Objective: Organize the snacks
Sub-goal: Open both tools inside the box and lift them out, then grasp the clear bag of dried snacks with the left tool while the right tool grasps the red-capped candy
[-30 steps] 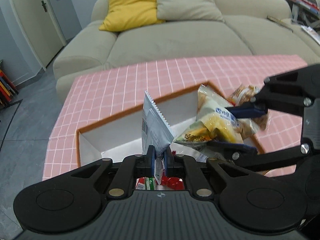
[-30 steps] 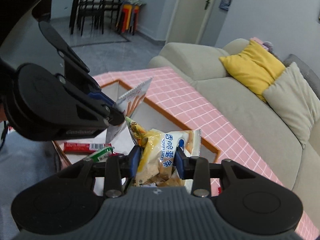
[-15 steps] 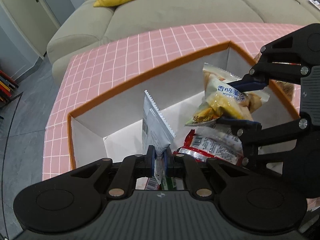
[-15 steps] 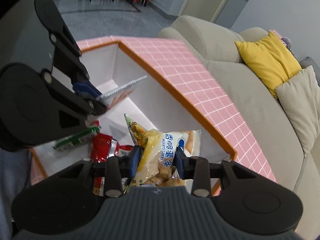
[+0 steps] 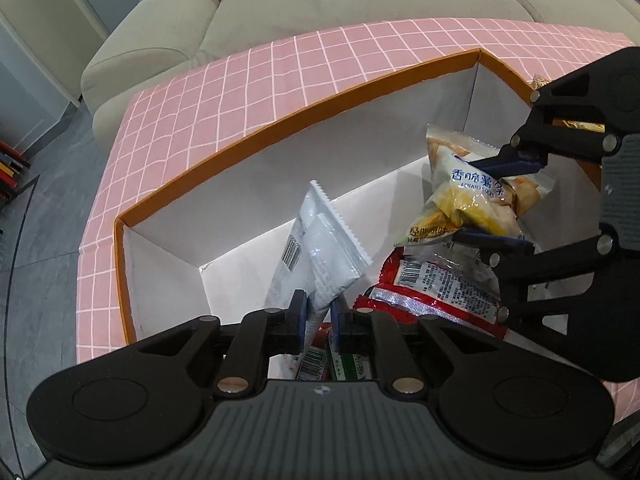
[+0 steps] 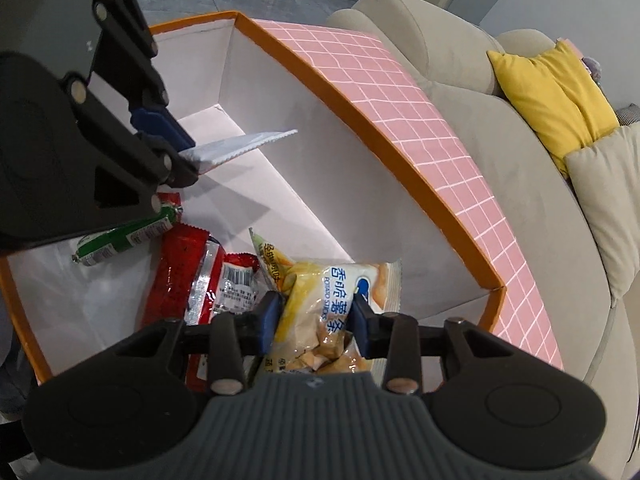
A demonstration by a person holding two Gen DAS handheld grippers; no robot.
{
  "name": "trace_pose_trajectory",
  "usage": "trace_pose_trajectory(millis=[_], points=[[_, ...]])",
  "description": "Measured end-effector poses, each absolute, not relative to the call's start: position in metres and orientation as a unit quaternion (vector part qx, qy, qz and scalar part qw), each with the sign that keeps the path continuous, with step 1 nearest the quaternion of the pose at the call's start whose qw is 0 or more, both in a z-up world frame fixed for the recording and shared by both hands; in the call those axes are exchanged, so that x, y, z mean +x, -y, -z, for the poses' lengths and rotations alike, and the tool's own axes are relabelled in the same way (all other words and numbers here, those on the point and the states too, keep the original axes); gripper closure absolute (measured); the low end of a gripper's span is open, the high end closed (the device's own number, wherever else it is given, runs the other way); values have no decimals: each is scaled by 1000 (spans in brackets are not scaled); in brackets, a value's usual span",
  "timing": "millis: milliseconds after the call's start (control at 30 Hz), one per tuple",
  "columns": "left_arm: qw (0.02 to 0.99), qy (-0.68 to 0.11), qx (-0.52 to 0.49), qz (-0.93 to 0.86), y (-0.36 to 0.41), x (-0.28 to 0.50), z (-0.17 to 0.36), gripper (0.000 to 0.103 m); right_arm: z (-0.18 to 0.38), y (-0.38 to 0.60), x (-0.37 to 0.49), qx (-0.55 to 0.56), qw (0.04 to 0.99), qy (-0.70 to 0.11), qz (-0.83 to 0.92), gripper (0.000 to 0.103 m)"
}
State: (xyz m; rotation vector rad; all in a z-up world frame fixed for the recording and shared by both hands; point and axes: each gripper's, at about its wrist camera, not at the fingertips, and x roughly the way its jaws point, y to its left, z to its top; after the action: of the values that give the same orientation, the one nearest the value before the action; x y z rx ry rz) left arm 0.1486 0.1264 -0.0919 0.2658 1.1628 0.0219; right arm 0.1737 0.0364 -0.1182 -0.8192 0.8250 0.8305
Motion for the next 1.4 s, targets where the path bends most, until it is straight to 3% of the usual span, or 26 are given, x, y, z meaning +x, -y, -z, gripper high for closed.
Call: trace_pose_trajectory(millis=[167, 300, 533, 933, 1400], points=[[831, -541, 133, -8, -124, 145, 88, 79, 111, -34, 178, -361, 763, -382, -375, 57], [832, -537, 140, -18, -123, 142, 84, 65, 103, -30, 179, -353, 770, -378, -373, 46], [841, -519, 151, -26, -119, 131, 66, 52, 81, -24, 170, -330, 781, -375, -375, 33], [866, -482, 129, -47, -109, 106, 28, 47, 38, -1, 147, -260, 799, -388, -379, 25], [915, -398, 56, -40, -61, 69, -23, 43, 1, 78, 107, -171, 857, -358, -329, 23]])
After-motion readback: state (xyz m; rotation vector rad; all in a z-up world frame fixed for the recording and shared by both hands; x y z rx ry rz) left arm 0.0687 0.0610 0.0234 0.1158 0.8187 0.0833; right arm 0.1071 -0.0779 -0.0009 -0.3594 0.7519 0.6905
